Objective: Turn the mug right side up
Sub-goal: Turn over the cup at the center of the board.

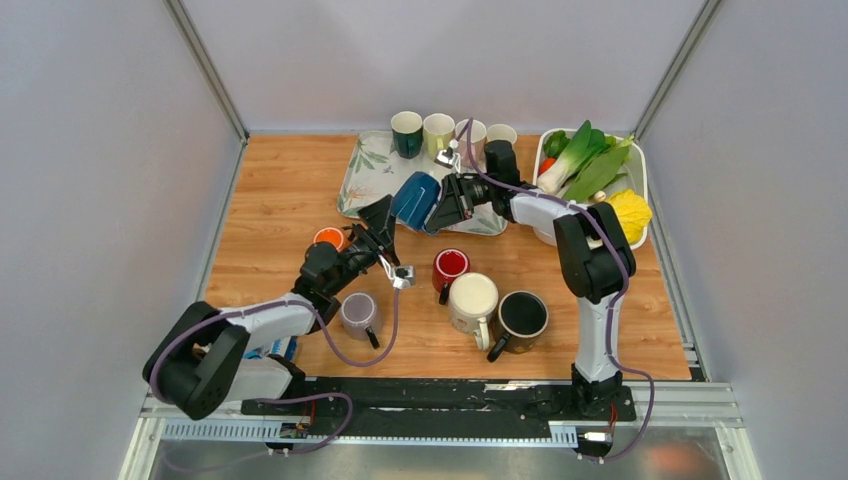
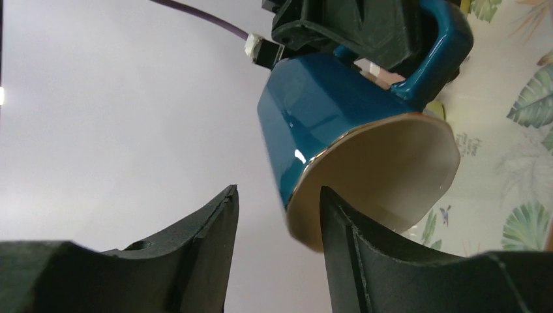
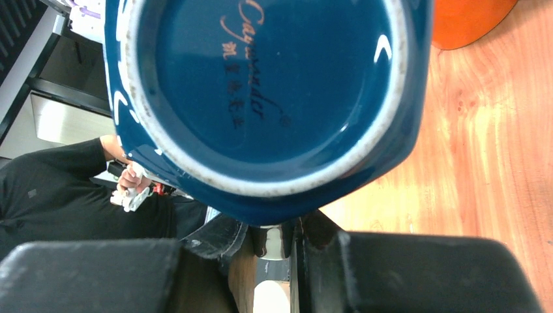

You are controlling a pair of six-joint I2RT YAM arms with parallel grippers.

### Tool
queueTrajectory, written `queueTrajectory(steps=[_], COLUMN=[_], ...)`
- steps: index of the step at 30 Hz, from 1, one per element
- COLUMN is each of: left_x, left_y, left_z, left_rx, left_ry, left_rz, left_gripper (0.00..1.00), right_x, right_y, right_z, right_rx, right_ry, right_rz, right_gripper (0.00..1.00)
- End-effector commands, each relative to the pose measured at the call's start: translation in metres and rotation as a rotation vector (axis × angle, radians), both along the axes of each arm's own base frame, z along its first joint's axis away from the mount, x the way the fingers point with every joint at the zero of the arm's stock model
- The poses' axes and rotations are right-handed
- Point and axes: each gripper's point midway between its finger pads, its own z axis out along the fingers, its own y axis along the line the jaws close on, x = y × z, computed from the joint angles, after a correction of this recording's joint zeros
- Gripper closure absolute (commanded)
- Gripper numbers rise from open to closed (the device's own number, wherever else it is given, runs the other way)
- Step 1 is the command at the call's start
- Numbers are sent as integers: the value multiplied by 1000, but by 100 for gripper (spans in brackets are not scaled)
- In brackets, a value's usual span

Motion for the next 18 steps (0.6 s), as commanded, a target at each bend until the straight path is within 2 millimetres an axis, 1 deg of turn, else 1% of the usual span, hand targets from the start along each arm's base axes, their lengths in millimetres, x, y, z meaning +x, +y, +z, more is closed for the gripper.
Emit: queueTrajectory(steps=[1,3,4,5,6,7,8,9,10,11,12,13,14,15,16,17,18], left_x=[-4,-1,0,0,0,0,0,1,1,3,3,5,3,7,5,11,8], left_y=[-10,-13,-15,-15,-17,-17,-17,-17,-16,-15,-13,-12,-9,-6,0,3,11], left_z=[44,44,41,45,46,49,50,51,52,51,53,50,54,47,53,37,50], left_rx=[-83,-87,-83,-90,-95,-101,-110,-116,-126,-129,-140,-135,-151,-144,-167,-132,-174], left_ry=[-228,-246,-245,-258,-260,-264,-259,-254,-246,-234,-227,-207,-199,-157,-139,-58,-38], left_rz=[1,11,9,9,4,2,-1,2,3,11,15,29,33,58,71,108,123], left_gripper=[44,45,48,50,57,61,71,78,93,96,99,99,100,100,100,100,100], right_x=[-19,-20,-21,-23,-25,-25,-25,-24,-22,-20,-16,-12,-6,1,9,17,24], right_y=[-8,-5,-3,-1,-1,0,0,0,0,0,0,-1,-1,-2,-2,-3,-5], right_z=[26,26,27,27,26,27,27,28,29,29,30,31,31,32,32,34,35], right_rx=[73,75,77,76,76,76,77,78,79,81,83,87,91,89,82,75,66], right_ry=[-95,-97,-98,-94,-92,-94,-98,-105,-112,-123,-137,-160,-189,-213,-245,-277,-299], right_rz=[131,144,155,164,172,174,174,169,157,142,122,95,59,16,-37,-86,-130], right_gripper=[100,100,100,100,100,100,98,96,92,88,81,71,62,46,35,25,7])
